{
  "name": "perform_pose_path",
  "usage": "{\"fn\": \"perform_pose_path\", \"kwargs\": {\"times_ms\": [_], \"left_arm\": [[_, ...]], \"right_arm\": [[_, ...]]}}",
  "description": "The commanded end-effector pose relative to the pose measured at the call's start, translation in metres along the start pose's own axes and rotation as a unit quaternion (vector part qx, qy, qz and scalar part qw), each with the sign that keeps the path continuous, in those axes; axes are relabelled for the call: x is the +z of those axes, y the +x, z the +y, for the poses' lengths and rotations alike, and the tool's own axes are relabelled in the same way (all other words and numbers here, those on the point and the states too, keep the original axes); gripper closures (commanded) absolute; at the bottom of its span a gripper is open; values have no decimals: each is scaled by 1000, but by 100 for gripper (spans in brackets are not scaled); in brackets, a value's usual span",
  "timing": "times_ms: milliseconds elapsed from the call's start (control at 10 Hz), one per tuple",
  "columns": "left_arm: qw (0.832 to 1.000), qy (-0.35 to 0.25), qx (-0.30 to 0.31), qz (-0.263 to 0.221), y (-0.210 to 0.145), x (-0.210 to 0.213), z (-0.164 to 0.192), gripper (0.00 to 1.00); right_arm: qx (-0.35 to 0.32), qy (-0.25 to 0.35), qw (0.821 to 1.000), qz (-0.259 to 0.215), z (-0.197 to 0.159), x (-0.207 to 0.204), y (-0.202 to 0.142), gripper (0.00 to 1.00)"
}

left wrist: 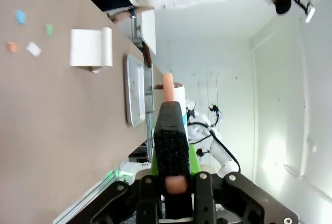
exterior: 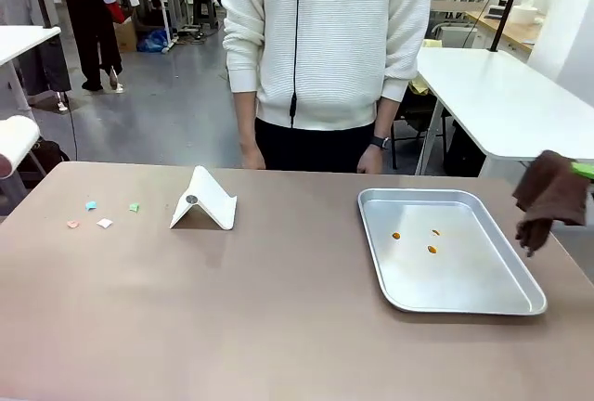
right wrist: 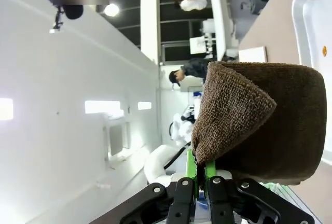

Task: Clean the surface of the table.
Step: Hold the Lint Roller with your left hand and the towel with your right hand, then if a person points to the right, clean the right side of the table with your right hand, and if they point to the left, clean the left side with your left hand.

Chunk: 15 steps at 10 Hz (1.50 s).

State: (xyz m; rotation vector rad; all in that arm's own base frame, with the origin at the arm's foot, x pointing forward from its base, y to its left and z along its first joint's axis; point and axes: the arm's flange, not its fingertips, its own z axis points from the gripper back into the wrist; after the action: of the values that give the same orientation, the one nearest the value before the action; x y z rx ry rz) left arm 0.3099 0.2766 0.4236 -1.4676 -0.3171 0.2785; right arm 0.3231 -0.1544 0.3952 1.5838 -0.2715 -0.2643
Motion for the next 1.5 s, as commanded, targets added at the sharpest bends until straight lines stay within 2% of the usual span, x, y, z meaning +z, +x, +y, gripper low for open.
{"fn": "perform_pose_path", "kwargs": {"times_ms": [0,100,200,300,1400], "left_arm": [[999,-41,-23,-27,10,20,22,80],[997,-36,2,-65,14,26,34,80],[996,-49,12,-74,19,23,40,80],[999,-16,9,-41,7,23,35,80],[999,-16,9,-41,7,23,35,80]], "right_arm": [[21,42,999,-2,-21,26,15,100],[21,57,998,-13,-29,27,15,100],[10,56,998,-25,-32,24,17,100],[4,33,999,-12,-23,26,6,100],[4,33,999,-12,-23,26,6,100]]}}
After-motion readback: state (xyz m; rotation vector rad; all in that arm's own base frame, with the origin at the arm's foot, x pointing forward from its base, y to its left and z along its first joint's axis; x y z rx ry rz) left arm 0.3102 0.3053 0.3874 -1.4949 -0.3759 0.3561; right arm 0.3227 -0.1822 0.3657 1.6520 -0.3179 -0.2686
